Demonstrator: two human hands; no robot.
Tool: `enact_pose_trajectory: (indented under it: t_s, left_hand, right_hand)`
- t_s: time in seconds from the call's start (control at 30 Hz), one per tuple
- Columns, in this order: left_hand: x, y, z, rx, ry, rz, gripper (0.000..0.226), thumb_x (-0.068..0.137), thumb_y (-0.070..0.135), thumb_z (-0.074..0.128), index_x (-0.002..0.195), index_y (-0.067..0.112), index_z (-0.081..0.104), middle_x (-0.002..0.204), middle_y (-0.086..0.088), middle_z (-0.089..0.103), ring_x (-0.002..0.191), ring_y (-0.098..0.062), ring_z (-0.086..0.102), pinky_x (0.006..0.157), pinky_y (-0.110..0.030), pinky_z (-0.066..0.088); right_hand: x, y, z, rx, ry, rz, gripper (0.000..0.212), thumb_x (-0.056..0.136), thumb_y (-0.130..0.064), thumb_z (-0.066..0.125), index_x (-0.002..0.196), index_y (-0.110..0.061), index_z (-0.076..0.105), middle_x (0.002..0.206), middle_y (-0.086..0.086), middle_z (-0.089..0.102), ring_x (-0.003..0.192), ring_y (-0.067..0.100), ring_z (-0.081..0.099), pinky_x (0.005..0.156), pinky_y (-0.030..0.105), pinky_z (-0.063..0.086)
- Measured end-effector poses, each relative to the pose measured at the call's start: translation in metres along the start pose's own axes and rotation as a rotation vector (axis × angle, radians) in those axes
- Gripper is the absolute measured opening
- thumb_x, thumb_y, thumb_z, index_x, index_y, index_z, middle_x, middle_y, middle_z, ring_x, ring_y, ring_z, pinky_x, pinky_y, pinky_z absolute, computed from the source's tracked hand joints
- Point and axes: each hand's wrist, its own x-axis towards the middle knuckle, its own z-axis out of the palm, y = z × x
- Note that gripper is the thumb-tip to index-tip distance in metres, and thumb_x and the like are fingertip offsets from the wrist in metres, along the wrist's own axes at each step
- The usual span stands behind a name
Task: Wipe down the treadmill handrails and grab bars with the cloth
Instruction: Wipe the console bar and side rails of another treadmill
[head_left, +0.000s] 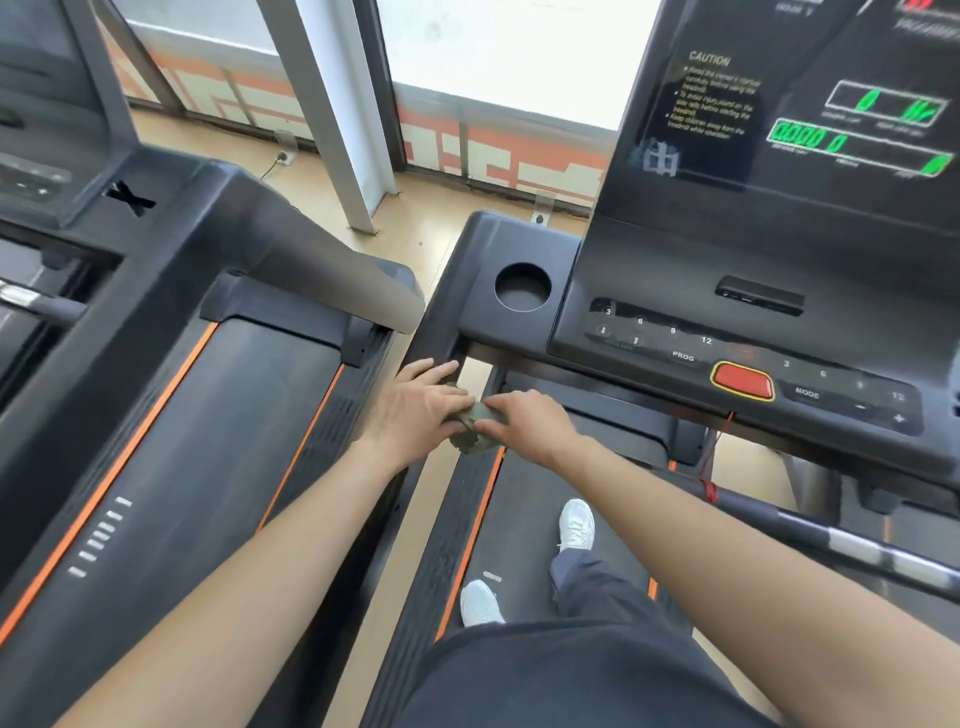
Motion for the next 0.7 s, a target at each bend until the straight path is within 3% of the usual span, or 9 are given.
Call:
enact_pose_trajectory:
  t_s: [0.1,0.2,0.3,0.4,0.53,0.7]
  left_hand:
    - [0.004,0.005,0.002,-0.01,-0.006,0.034,0.03,0.071,0.036,0.087,0.097,0.025,0.077,0.1,0.012,0.077,0.103,-0.013,0.071,0.108,-0.037,0.042]
    - [0.009,0.015,0.007,-0.023,-0.034,0.055,0.029,0.072,0.043,0.084,0.092,0.026,0.073,0.096,0.011,0.076,0.089,-0.016,0.072,0.089,-0.035,0.052]
    - [0.015,0.031,0.013,-0.045,-0.004,0.072,0.027,0.075,0.047,0.08,0.088,0.026,0.067,0.09,0.012,0.074,0.084,-0.018,0.069,0.074,-0.034,0.051]
    - [0.022,0.053,0.023,-0.074,0.035,0.112,0.03,0.077,0.049,0.074,0.096,0.026,0.071,0.096,0.01,0.075,0.089,-0.02,0.071,0.074,-0.037,0.054]
    - [0.036,0.096,0.031,-0.106,0.038,0.151,0.038,0.071,0.043,0.086,0.102,0.024,0.075,0.099,0.006,0.077,0.088,-0.025,0.072,0.073,-0.039,0.056]
    - [0.051,0.139,0.037,-0.045,0.08,0.17,0.047,0.063,0.051,0.091,0.101,0.027,0.078,0.097,0.007,0.078,0.084,-0.019,0.073,0.075,-0.032,0.054]
  right_hand:
    - [-0.02,0.007,0.002,-0.079,0.137,-0.044,0.027,0.093,-0.054,0.058,0.102,-0.03,0.066,0.094,0.0,0.071,0.092,0.027,0.064,0.067,0.034,0.044]
    - [-0.04,0.017,0.007,-0.107,0.26,-0.065,0.023,0.09,-0.048,0.063,0.099,-0.027,0.062,0.091,-0.003,0.07,0.088,0.026,0.063,0.063,0.033,0.038]
    - [-0.062,0.034,0.015,-0.14,0.365,-0.084,0.027,0.082,-0.038,0.073,0.101,-0.021,0.064,0.095,-0.002,0.072,0.087,0.028,0.064,0.067,0.035,0.046]
    - [-0.084,0.056,0.02,-0.136,0.381,-0.043,0.036,0.077,-0.033,0.077,0.108,-0.018,0.066,0.105,-0.001,0.073,0.093,0.027,0.065,0.077,0.035,0.05]
    - [-0.115,0.094,0.018,-0.094,0.397,0.014,0.045,0.076,-0.03,0.082,0.117,-0.017,0.068,0.117,-0.001,0.072,0.104,0.027,0.065,0.088,0.039,0.051]
    - [-0.151,0.137,0.006,-0.074,0.418,-0.007,0.047,0.077,-0.029,0.084,0.12,-0.019,0.07,0.12,-0.007,0.071,0.105,0.024,0.063,0.089,0.041,0.05]
